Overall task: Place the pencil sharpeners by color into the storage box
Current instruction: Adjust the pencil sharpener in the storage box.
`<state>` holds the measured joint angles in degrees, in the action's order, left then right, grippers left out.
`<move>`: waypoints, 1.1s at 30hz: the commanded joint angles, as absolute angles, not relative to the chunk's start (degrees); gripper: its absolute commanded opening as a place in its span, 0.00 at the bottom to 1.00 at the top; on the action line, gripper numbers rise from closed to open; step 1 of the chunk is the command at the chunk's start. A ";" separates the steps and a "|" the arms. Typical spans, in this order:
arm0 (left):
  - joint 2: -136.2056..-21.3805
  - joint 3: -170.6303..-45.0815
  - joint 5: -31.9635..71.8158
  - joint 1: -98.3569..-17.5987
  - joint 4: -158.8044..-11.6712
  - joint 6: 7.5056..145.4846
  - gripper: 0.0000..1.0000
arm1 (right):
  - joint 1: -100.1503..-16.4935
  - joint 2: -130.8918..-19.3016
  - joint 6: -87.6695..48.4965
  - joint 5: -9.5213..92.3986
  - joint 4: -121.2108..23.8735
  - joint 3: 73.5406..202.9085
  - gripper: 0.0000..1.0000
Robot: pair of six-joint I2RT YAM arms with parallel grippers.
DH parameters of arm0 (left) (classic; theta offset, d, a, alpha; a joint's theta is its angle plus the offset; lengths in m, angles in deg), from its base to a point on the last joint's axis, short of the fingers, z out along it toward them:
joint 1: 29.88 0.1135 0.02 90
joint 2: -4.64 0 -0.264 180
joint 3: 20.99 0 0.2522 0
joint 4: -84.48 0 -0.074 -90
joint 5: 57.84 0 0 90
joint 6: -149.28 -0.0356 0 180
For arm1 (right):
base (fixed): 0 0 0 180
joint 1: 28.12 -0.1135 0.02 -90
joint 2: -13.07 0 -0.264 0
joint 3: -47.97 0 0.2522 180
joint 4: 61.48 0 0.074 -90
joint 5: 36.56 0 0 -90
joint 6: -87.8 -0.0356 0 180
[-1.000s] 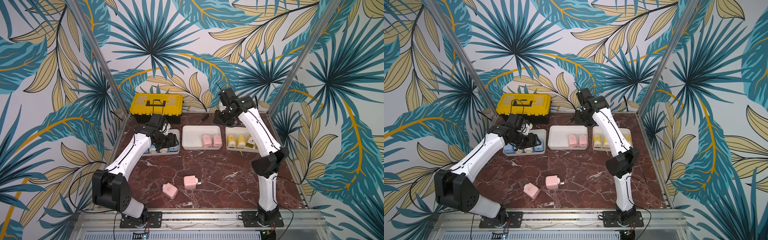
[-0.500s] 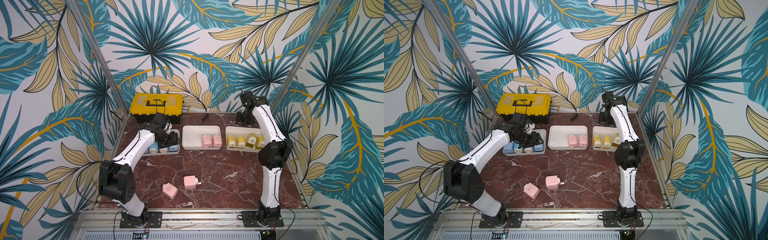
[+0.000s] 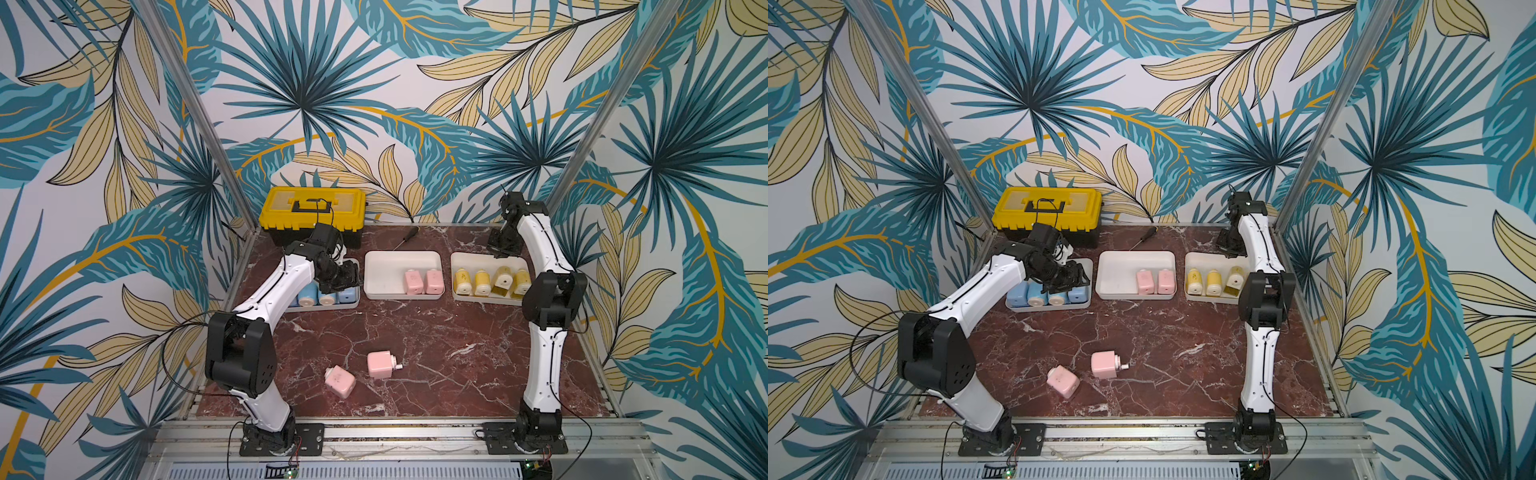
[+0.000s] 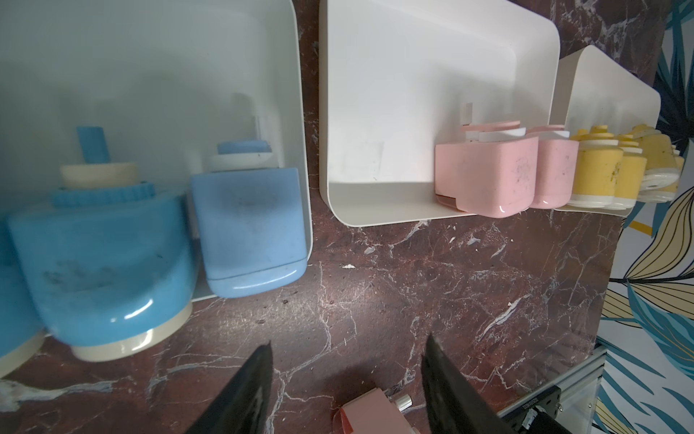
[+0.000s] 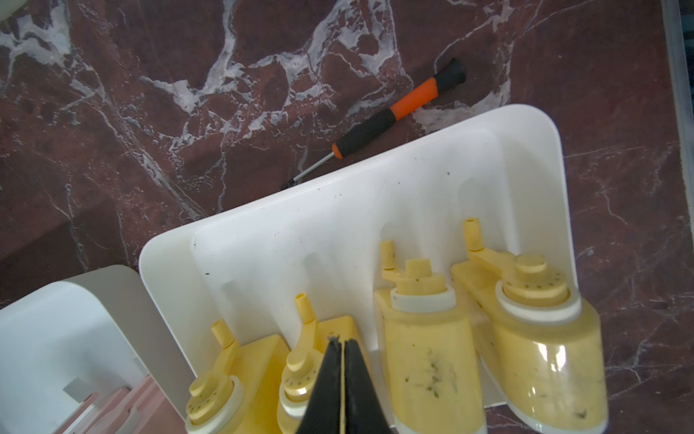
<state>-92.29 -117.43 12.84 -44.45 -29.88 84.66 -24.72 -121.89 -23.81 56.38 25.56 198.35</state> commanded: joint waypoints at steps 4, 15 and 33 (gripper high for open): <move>-93.76 -118.69 13.06 -44.64 -30.23 84.76 0.65 | -22.83 -124.84 -23.22 55.60 23.23 198.56 0.09; -94.59 -118.86 13.07 -44.87 -30.23 85.20 0.65 | -20.69 -127.68 -23.65 53.70 20.31 198.58 0.09; -94.94 -118.79 12.96 -45.53 -30.24 85.03 0.65 | -20.03 -125.33 -22.30 54.32 21.71 192.80 0.10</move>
